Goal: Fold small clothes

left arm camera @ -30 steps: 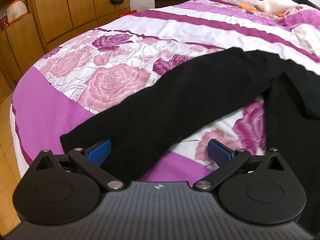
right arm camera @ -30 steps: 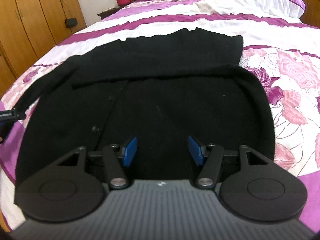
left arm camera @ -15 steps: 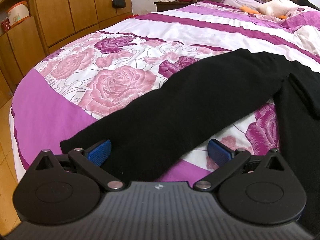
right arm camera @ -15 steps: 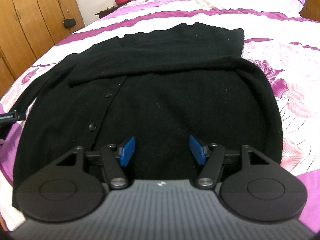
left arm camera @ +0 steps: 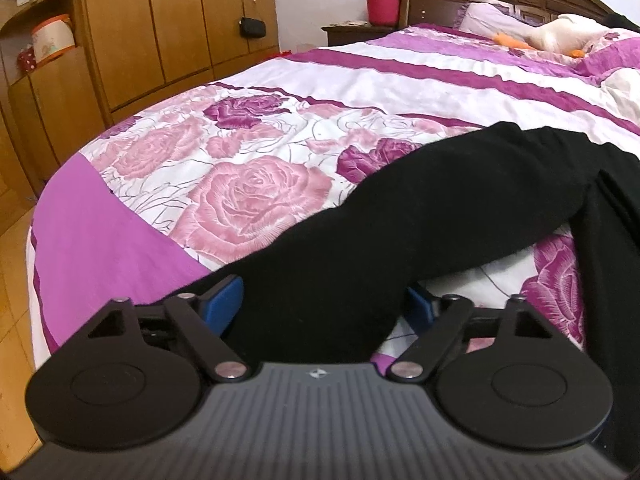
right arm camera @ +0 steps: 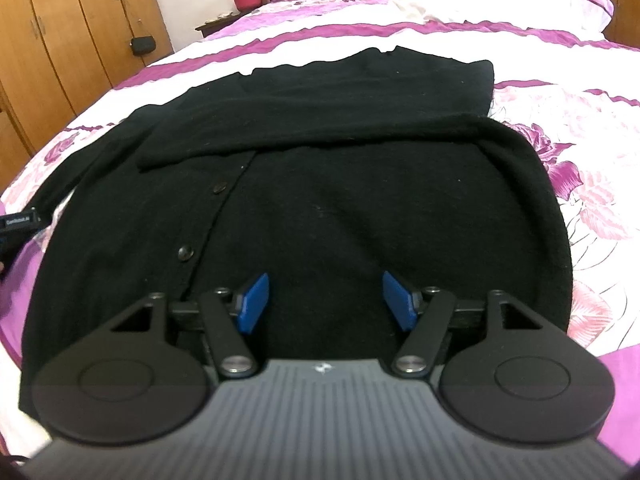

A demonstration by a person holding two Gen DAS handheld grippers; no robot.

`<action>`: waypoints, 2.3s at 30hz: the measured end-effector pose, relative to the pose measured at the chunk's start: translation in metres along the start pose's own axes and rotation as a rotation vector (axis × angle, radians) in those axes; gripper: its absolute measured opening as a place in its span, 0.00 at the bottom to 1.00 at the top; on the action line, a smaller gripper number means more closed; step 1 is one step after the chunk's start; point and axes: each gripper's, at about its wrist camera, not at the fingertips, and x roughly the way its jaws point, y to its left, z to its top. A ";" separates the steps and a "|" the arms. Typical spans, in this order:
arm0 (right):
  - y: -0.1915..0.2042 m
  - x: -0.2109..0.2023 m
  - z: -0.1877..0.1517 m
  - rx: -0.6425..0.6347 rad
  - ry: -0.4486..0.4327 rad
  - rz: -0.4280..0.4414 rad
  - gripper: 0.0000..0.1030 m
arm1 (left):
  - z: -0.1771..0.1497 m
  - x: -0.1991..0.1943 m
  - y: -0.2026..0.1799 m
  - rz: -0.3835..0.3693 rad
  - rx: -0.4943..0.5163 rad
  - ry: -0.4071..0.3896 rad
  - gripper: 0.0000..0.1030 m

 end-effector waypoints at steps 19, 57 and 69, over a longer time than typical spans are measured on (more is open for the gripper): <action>-0.002 -0.001 0.000 0.004 -0.003 0.009 0.65 | 0.005 -0.006 0.007 -0.012 -0.044 0.001 0.46; -0.023 -0.042 0.003 0.128 -0.117 0.080 0.64 | 0.097 -0.118 -0.106 -0.459 0.003 -0.248 0.15; -0.044 -0.042 -0.002 0.178 -0.128 0.076 0.64 | 0.072 -0.080 -0.225 -0.597 0.127 -0.053 0.16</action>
